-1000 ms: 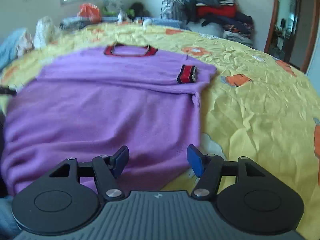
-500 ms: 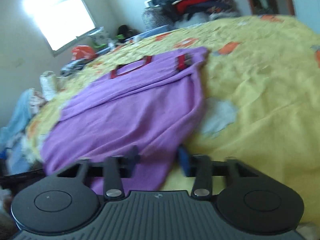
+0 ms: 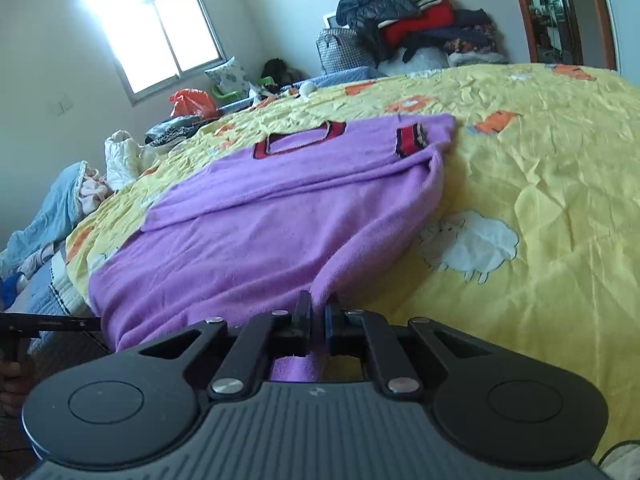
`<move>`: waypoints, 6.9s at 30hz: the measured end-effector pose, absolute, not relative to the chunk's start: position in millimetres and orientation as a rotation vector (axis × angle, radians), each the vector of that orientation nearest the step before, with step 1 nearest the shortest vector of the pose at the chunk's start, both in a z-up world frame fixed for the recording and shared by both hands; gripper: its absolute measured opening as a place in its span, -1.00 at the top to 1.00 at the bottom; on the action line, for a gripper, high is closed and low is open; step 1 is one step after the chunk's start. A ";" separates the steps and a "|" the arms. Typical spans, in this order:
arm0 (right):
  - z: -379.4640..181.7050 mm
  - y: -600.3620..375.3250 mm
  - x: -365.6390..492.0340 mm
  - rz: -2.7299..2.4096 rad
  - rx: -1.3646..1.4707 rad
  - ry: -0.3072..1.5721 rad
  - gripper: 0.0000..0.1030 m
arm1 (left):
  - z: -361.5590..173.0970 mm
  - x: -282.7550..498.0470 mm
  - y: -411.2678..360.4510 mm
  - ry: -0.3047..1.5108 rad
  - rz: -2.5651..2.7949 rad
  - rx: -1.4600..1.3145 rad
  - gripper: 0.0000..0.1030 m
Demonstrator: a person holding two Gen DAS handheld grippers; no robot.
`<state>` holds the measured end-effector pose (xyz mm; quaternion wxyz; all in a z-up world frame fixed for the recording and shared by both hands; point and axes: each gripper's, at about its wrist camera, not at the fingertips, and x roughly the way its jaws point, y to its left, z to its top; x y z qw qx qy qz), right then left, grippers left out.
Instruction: Fold small clothes
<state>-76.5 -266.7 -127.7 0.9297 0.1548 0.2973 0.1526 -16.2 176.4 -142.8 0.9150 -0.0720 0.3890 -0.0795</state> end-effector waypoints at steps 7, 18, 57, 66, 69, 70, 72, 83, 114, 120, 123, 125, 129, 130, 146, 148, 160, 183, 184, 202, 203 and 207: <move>-112.0 -271.4 -78.0 0.313 0.327 0.558 0.89 | -106.3 -16.0 161.6 0.770 -0.116 -0.067 1.00; -83.4 -309.4 -48.5 0.260 0.325 0.474 0.97 | -64.0 21.0 143.4 0.674 -0.126 -0.001 1.00; -147.9 -303.8 -83.5 0.432 0.754 0.620 -0.68 | -150.5 -14.6 216.2 0.544 -0.573 -0.535 0.99; -91.5 -290.5 -74.8 0.449 0.545 0.454 0.92 | -102.2 4.5 204.5 0.480 -0.644 -0.579 0.99; -67.0 -309.4 -65.9 0.417 0.508 0.394 0.92 | -84.1 29.4 199.1 0.450 -0.653 -0.585 0.99; -63.6 -318.3 -59.8 0.396 0.499 0.385 0.92 | -79.6 39.0 195.6 0.443 -0.644 -0.565 0.99; -65.7 -336.3 -43.7 0.339 0.493 0.396 0.92 | -78.2 65.0 188.6 0.459 -0.636 -0.540 0.99; -138.9 -384.6 -27.7 0.265 0.570 0.577 -0.61 | -126.1 93.8 197.2 0.661 -0.480 -0.441 0.56; -137.4 -369.4 -85.2 0.189 0.554 0.626 -0.61 | -187.4 63.9 199.4 0.914 -0.591 -0.853 0.93; -145.6 -357.6 -87.9 0.259 0.525 0.656 -0.11 | -186.3 58.5 197.1 0.890 -0.556 -0.837 0.90; -152.1 -351.5 -82.2 0.251 0.535 0.699 0.91 | -187.5 57.9 195.3 0.888 -0.554 -0.843 0.90; -150.6 -353.3 -84.9 0.245 0.559 0.682 0.92 | -186.8 57.6 193.6 0.887 -0.553 -0.834 0.92; -145.2 -360.1 -96.5 0.186 0.582 0.616 0.93 | -182.5 51.1 189.7 0.865 -0.555 -0.814 0.92; -143.2 -361.0 -100.7 0.181 0.586 0.593 0.93 | -181.6 48.2 190.8 0.846 -0.561 -0.831 0.92; -107.8 -362.8 -174.5 0.353 0.762 0.311 0.94 | -114.4 -42.5 209.2 0.675 -0.656 -0.835 0.93; -103.2 -363.0 -186.5 0.396 0.799 0.276 0.94 | -108.3 -57.8 212.0 0.649 -0.682 -0.846 0.93; -64.6 -355.9 -249.8 0.595 0.840 0.121 0.93 | -61.9 -138.4 230.2 0.521 -0.729 -0.897 0.94; -180.4 -352.7 -233.7 0.396 0.901 0.754 -0.42 | -93.7 -125.3 249.4 0.543 -0.647 -0.993 0.94; -188.2 -351.2 -231.9 0.429 0.926 0.756 -0.38 | -93.0 -125.1 248.7 0.542 -0.648 -0.988 0.94; -140.9 -350.5 -221.2 0.514 0.996 0.520 0.94 | -84.0 -127.8 253.7 0.510 -0.629 -0.973 0.94; -137.3 -354.3 -217.7 0.522 1.020 0.493 0.94 | -84.7 -125.7 256.0 0.505 -0.626 -0.981 0.94; -127.1 -366.1 -190.3 0.525 1.075 0.405 0.94 | -85.9 -102.4 263.9 0.506 -0.607 -1.039 0.94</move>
